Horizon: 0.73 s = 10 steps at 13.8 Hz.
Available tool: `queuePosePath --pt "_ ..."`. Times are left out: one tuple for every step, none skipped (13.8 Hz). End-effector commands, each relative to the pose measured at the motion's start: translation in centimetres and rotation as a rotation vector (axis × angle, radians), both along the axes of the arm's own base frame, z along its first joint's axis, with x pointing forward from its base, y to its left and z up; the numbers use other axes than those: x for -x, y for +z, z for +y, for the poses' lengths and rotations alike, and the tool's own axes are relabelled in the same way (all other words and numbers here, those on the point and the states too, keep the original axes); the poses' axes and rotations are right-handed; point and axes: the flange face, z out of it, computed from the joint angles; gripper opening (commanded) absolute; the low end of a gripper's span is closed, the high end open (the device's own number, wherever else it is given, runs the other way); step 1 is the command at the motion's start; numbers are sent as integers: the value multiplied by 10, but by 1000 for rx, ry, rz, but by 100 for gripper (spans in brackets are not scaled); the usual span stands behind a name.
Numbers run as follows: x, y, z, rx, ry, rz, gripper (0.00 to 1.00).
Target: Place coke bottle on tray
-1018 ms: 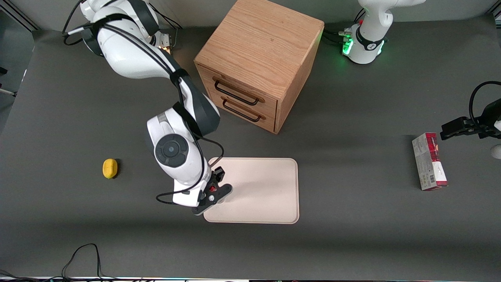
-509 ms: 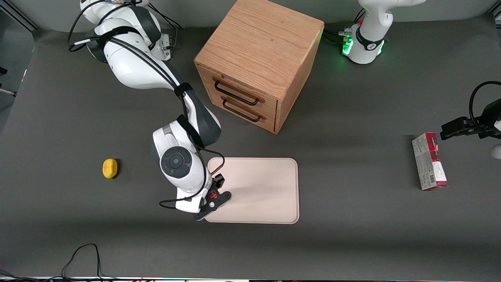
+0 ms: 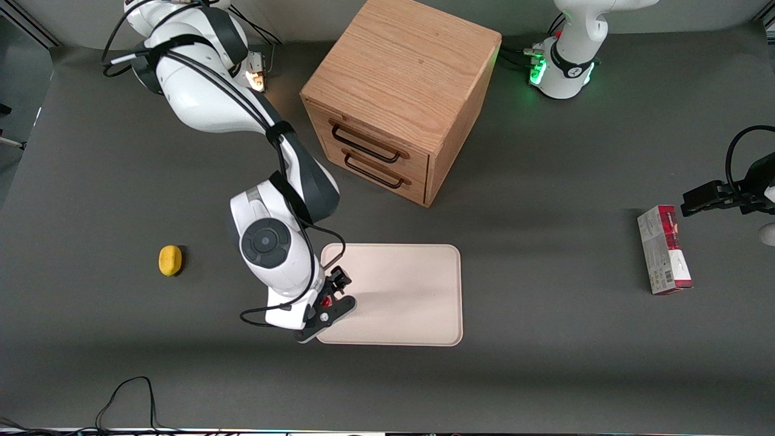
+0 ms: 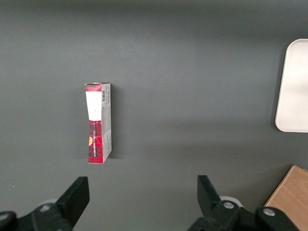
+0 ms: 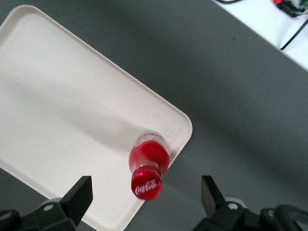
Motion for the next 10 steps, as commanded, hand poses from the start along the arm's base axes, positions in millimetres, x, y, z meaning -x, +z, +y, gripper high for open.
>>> queuePosePath --pt "20 81 -8 29 -3 -17 100" --pt "29 107 -10 24 -4 -16 100" --pt "38 131 -13 22 -4 -12 100" --pt "47 154 -18 22 -10 -3 100" --pt "58 177 -24 26 -12 3 100" --pt "69 196 -31 34 -17 21 100" --pt "83 214 -41 52 -24 55 100" --pt "94 229 -51 63 -30 67 100" --pt "104 243 -65 70 -45 70 100" --pt "113 249 -84 84 -68 77 100"
